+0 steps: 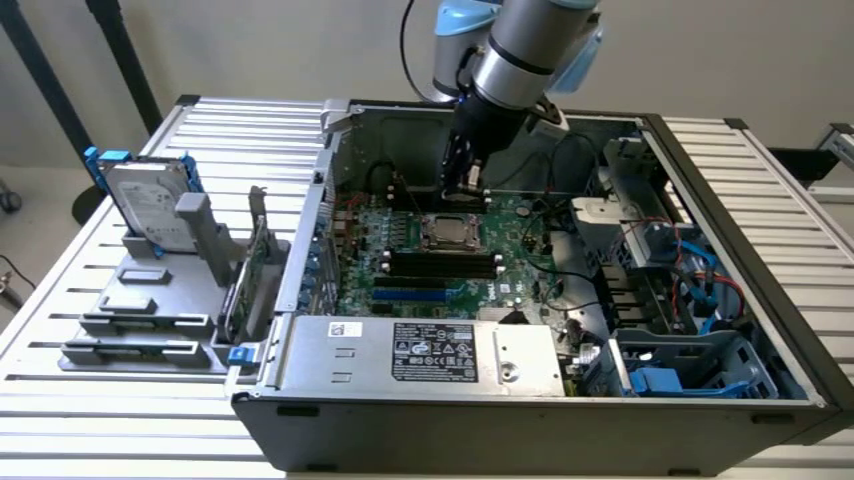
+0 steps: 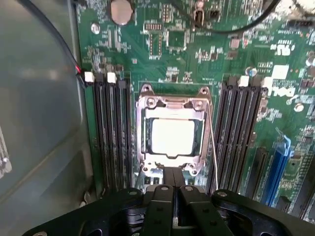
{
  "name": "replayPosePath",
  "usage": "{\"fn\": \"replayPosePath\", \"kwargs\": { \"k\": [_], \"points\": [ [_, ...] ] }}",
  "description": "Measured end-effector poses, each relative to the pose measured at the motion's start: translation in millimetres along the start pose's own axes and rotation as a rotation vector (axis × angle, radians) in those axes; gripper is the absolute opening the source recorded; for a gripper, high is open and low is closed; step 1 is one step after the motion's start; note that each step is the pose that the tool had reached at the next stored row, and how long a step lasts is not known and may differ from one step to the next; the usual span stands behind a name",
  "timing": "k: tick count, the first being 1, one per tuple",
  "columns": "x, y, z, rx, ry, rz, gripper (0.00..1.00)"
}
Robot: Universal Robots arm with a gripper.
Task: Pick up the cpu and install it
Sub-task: 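Close the cpu cover, then install the first cpu locking lever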
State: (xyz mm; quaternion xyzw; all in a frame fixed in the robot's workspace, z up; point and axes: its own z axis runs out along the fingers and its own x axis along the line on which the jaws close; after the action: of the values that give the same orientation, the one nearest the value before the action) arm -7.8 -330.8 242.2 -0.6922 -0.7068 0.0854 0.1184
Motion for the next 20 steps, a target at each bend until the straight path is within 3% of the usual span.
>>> {"fn": "replayPosePath", "kwargs": {
  "k": [8, 20],
  "points": [
    [0.1, -23.6, 12.0, 0.0275, 0.0007, 0.001, 0.11],
    [0.1, -26.0, 12.8, 0.0292, 0.0002, 0.001, 0.11]
  ]
}}
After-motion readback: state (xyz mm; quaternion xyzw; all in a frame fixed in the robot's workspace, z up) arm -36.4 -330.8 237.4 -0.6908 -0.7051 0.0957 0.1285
